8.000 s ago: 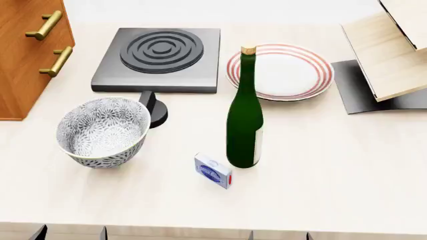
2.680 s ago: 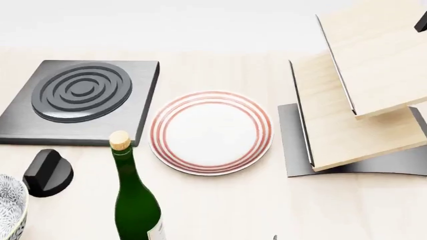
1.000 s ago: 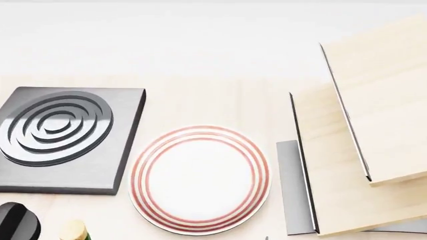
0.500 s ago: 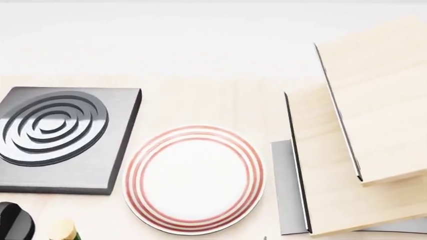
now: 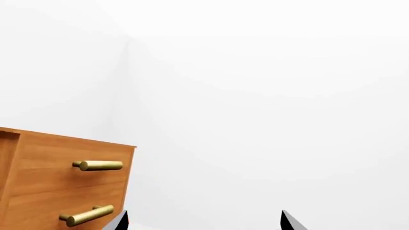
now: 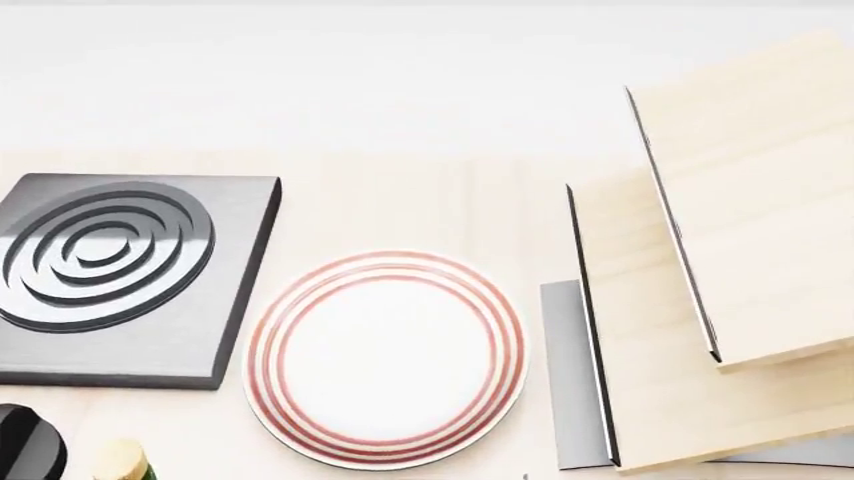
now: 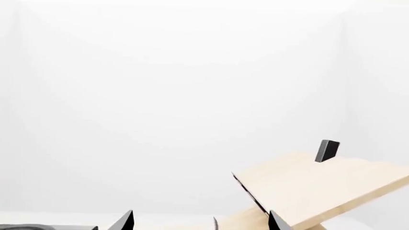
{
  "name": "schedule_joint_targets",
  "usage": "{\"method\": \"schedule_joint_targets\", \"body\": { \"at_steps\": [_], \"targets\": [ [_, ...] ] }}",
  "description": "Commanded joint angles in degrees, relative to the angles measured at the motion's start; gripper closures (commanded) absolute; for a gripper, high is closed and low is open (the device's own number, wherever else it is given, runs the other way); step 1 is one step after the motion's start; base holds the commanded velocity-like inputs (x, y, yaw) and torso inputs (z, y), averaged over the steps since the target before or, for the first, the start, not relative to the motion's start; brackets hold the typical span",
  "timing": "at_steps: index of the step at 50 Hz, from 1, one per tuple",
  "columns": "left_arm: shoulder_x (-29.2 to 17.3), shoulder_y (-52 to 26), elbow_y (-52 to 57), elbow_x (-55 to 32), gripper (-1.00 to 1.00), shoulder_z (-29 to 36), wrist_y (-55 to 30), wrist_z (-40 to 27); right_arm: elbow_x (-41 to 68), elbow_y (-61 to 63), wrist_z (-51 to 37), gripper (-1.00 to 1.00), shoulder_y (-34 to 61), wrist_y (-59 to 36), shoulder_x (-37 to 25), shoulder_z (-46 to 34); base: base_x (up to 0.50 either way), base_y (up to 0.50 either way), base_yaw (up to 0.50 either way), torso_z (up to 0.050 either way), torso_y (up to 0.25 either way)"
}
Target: Pick up the akita bowl and put it on the plate.
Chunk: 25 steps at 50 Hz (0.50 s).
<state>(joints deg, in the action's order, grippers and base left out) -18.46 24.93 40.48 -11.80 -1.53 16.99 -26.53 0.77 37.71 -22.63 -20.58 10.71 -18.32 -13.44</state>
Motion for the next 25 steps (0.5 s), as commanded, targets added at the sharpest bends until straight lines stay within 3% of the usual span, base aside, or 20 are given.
{"method": "schedule_joint_targets", "body": {
  "at_steps": [1,9,25],
  "targets": [
    [-0.7,0.0,1.0,0.1,-1.0,-0.6,-1.5,-0.6,0.0,0.4,-0.1,-1.0,0.6,-1.1,-0.2,-0.5,0.0,0.0,0.0,0.0,0.0],
    [-4.4,0.7,5.2,-0.8,-1.0,-2.8,-8.7,-1.1,0.6,0.1,0.0,-1.0,1.3,-1.7,-0.3,-0.6,0.0,0.0,0.0,0.0,0.0],
    [-10.2,6.6,15.2,-7.1,-1.0,-15.7,-18.2,-5.3,1.6,-1.5,-0.4,-1.0,1.4,-0.5,-0.5,-0.6,0.0,0.0,0.0,0.0,0.0]
  ]
}}
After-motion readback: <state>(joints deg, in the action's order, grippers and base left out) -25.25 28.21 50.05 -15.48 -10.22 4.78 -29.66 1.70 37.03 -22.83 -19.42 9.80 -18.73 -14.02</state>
